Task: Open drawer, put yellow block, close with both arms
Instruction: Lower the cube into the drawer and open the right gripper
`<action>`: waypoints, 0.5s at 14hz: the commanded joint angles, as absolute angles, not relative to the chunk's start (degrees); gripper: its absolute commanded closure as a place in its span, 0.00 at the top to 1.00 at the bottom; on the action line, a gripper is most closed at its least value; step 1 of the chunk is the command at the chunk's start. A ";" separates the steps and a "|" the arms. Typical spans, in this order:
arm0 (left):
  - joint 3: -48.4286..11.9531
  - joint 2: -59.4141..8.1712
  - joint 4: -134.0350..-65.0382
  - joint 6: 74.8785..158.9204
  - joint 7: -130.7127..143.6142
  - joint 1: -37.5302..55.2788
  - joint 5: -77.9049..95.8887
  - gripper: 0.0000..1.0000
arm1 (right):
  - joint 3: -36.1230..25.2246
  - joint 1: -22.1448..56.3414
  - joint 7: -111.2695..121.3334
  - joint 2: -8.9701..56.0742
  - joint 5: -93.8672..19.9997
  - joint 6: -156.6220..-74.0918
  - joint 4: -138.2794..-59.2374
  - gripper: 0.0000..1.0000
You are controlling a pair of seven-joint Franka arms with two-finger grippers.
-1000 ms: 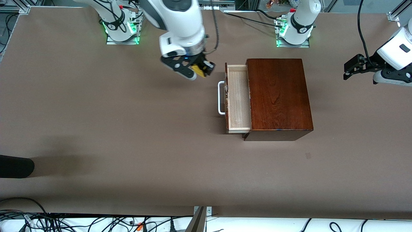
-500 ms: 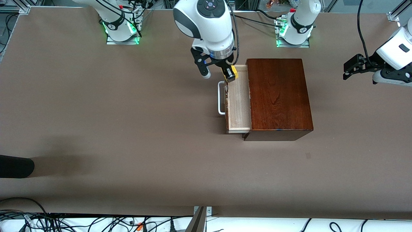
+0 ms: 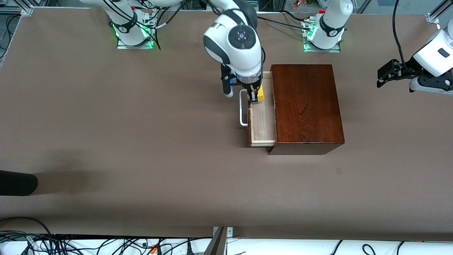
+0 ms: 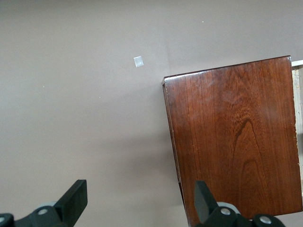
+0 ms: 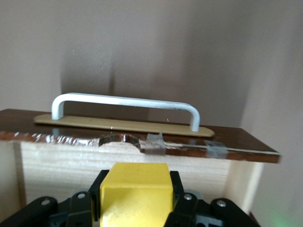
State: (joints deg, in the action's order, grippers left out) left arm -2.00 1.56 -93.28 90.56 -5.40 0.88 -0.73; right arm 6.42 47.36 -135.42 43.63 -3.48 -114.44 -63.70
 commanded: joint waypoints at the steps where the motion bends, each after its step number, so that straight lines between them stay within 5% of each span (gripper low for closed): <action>1: -1.93 2.20 -92.99 89.65 -6.41 0.70 -0.09 1.00 | 5.80 48.86 -139.03 46.49 -2.72 -115.74 -60.47 0.04; 7: -1.85 2.20 -92.99 89.30 -6.50 0.53 -0.09 1.00 | 5.98 49.31 -140.54 49.30 -2.81 -119.79 -60.47 0.04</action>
State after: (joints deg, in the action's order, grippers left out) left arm -1.93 1.61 -93.28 90.18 -5.40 0.84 -0.73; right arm 6.41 48.55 -139.08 47.19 -3.48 -119.37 -63.03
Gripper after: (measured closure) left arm 0.000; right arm 0.445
